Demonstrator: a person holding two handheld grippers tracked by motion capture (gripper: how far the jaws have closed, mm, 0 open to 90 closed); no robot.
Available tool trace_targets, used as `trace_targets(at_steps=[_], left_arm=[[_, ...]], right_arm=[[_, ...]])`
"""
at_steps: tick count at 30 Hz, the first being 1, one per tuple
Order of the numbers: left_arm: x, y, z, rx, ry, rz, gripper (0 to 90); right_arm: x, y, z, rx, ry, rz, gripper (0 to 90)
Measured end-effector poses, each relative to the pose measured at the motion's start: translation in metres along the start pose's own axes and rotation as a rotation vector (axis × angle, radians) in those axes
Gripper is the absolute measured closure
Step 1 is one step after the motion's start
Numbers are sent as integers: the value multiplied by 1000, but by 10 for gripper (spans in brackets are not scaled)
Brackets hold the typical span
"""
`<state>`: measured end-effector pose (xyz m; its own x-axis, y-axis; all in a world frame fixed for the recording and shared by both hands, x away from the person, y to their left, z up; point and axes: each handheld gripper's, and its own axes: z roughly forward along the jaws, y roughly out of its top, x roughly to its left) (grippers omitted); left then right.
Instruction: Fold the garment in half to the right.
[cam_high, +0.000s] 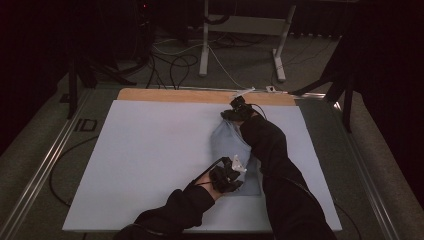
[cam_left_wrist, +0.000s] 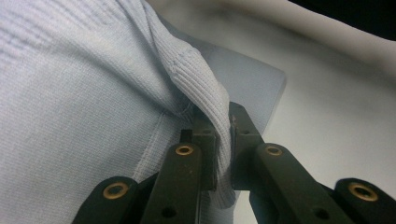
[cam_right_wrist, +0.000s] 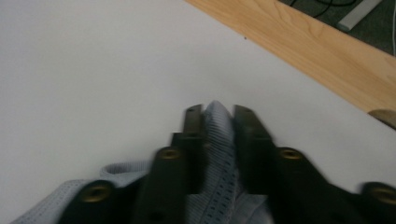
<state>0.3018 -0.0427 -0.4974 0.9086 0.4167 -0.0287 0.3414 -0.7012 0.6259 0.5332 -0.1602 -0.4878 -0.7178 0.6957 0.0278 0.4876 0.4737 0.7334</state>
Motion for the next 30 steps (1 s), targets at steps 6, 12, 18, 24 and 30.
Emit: trace_targets(at_steps=[6,12,18,24,30], left_arm=[[-1,2,6,6,-4,-1,858],[-2,5,10,10,-4,2,857],[-4,6,12,15,-8,1,857],[-5,6,13,6,-3,-12,856],[-8,8,9,-19,9,-13,853]], right_arm=[[-7,-5,-8,-13,-9,37,381],[-10,-6,-17,7,-21,55,353],[-8,-7,-17,91,-117,-11,718],[-1,-2,-12,106,-107,-40,854],[-2,0,-11,-12,-38,-6,854]])
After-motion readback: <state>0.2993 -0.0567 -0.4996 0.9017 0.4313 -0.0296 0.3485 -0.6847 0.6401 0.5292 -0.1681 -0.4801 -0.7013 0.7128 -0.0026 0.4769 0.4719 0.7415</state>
